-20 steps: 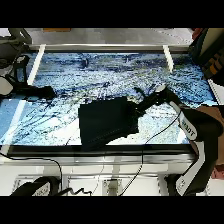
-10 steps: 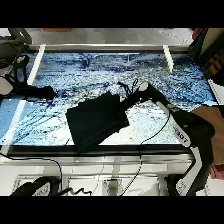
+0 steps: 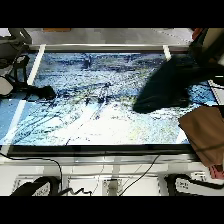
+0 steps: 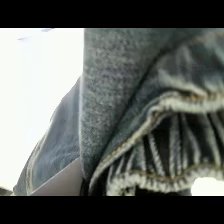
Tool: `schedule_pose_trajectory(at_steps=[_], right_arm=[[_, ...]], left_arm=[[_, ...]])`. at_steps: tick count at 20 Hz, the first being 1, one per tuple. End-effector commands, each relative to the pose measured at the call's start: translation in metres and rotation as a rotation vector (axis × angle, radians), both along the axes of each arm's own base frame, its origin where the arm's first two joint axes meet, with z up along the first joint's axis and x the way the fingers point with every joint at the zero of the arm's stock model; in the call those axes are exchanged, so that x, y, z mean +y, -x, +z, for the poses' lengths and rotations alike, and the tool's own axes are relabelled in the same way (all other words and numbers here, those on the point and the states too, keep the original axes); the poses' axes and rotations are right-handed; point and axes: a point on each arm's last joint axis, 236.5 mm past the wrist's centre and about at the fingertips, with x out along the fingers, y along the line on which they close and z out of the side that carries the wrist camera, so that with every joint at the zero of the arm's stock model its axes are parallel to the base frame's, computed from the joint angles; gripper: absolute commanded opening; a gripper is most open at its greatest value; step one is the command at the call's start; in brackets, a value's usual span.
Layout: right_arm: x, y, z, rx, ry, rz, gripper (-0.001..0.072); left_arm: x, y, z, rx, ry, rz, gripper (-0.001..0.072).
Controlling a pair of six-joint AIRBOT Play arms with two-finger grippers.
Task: Fold the clothes and pants, and hang the long-sleeved shirts on hangers.
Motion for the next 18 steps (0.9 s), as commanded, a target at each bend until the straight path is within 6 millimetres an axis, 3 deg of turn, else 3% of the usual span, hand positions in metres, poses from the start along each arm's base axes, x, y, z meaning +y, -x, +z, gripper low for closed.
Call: schedule_pose_trajectory(at_steps=[1,3,7,8,9,10,11,13,14,16,18], right_arm=[[-0.155,0.087,0.054,-0.018,0.325,-0.423,0.0036],[-0.211,0.136,0.067,0.008,0.4,-0.611,0.0036],[-0.267,0.224,0.047,0.171,0.296,-0.976,0.0044],[-0.281,0.237,0.048,0.151,0.265,-1.076,0.0261],[-0.292,0.246,0.052,0.122,0.246,-1.16,0.0626],[-0.299,0.253,0.055,0.096,0.23,-1.21,0.0682],[-0.301,0.257,0.056,0.077,0.186,-1.259,0.0688],[-0.293,0.24,0.057,0.023,0.07,-1.273,0.0651],[-0.284,0.222,0.059,-0.011,0.011,-1.228,0.0478],[-0.256,0.18,0.068,-0.084,-0.098,-1.106,0.0033],[-0.216,0.137,0.076,-0.12,-0.142,-0.932,0.0036]], left_arm=[[0.0,0.0,0.0,-0.001,0.0,0.001,0.0537],[0.0,0.0,0.0,-0.001,0.0,0.001,0.0537],[0.0,0.0,0.0,-0.001,0.0,0.001,0.0537],[0.0,0.0,0.0,-0.001,0.0,0.001,0.0538],[0.0,0.0,0.0,-0.001,0.0,0.001,0.0538],[0.0,0.0,0.0,-0.001,0.0,0.001,0.0538],[0.0,0.0,0.0,-0.001,0.0,0.001,0.0537],[0.0,0.0,0.0,-0.001,0.0,0.001,0.0537],[0.0,0.0,0.0,-0.001,0.0,0.001,0.0537],[0.0,0.0,0.0,-0.001,0.0,0.001,0.0537],[0.0,0.0,0.0,-0.001,0.0,0.001,0.0537]])
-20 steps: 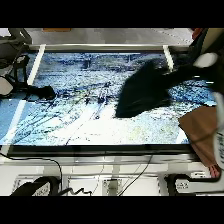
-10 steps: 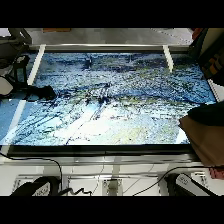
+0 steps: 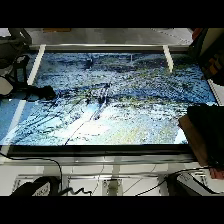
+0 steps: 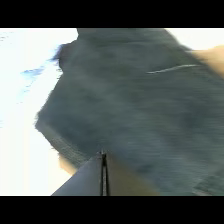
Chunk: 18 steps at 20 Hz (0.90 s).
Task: Fold the clothes and pants, and hang the long-sleeved shirts on hangers.
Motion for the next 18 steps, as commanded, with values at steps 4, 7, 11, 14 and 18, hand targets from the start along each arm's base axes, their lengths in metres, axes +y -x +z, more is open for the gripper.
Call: schedule_pose_trajectory(at_steps=[4,7,11,14,18], right_arm=[[0.144,-0.109,0.001,0.02,0.1,0.641,0.0036],[0.175,-0.124,-0.015,0.178,0.272,0.838,0.0036],[0.185,-0.139,-0.026,0.173,0.217,0.775,0.0037],[0.188,-0.155,-0.015,0.09,0.243,0.774,0.0037],[0.186,-0.158,-0.013,0.079,0.255,0.77,0.0037]], left_arm=[[0.0,0.0,0.0,-0.001,0.0,0.001,0.0538],[0.0,0.0,0.0,-0.001,0.0,0.001,0.0537],[0.0,0.0,0.0,-0.001,0.0,0.001,0.0537],[0.0,0.0,0.0,-0.001,0.0,0.001,0.0537],[0.0,0.0,0.0,-0.001,0.0,0.001,0.0537]])
